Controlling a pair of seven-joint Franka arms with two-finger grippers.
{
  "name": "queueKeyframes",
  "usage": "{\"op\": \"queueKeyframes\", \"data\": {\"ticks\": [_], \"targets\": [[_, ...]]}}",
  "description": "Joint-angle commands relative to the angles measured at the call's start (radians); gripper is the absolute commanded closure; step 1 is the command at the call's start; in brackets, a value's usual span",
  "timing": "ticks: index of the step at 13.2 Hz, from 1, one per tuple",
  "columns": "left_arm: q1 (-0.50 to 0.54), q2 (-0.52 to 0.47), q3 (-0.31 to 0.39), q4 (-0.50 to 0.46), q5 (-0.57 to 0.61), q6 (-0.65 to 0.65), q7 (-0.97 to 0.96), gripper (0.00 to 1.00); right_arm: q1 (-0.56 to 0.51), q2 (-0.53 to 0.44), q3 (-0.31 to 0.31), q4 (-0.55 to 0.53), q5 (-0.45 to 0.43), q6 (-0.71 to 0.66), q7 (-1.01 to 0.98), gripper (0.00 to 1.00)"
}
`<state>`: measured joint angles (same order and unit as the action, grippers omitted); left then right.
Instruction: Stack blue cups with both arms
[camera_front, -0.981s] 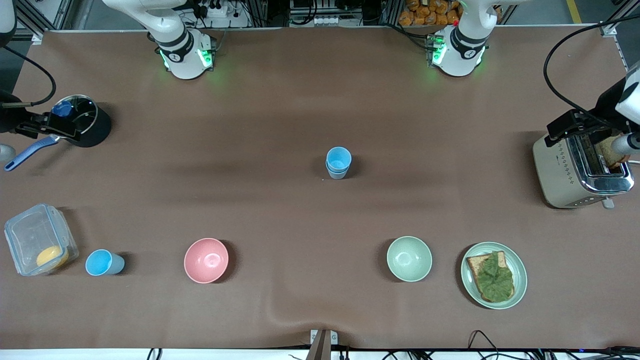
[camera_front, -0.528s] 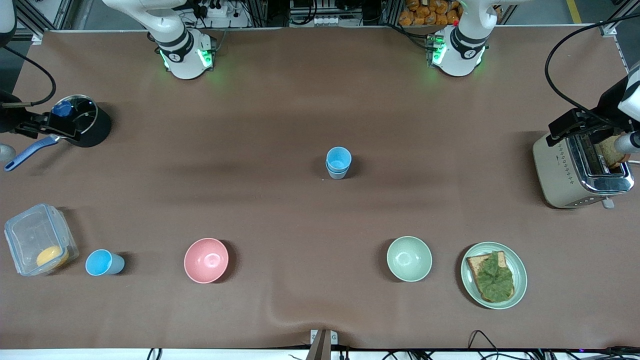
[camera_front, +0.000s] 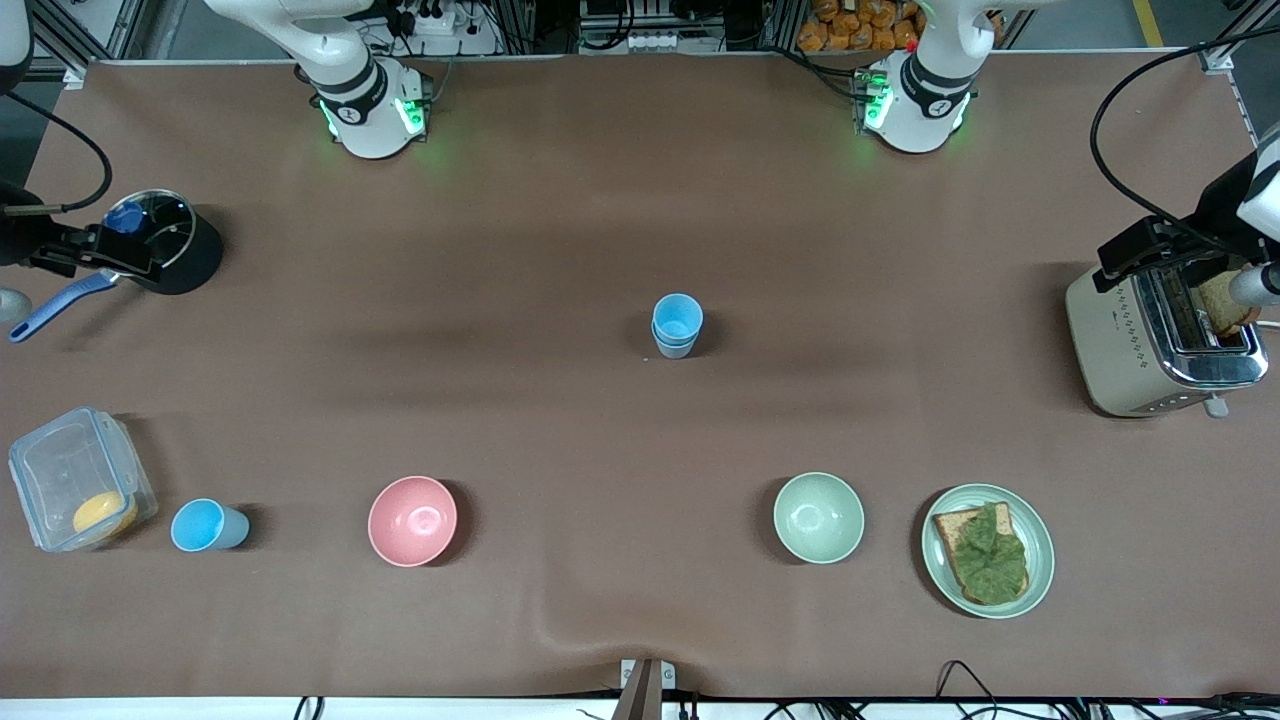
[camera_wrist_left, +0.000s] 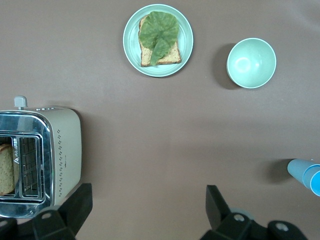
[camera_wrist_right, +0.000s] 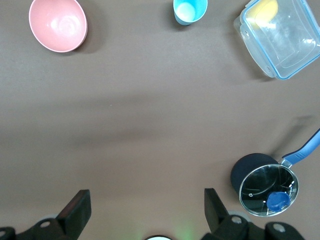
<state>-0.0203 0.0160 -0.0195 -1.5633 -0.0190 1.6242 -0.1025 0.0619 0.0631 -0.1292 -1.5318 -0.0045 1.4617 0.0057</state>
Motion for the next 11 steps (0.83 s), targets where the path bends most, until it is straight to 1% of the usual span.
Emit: {"op": "queueKeyframes", "data": {"ticks": [1,11], "targets": [[0.005,-0.008,-0.005,0.012,0.013,-0.023,-0.02,0.0,-0.022,-0.022,0.017,-0.019,-0.005,-0.001,-0.015,0.0],[-0.003,-0.011,-0.007,0.012,0.011,-0.023,-0.019,0.0,-0.024,-0.023,0.017,-0.019,-0.006,-0.003,-0.015,0.0]]}}
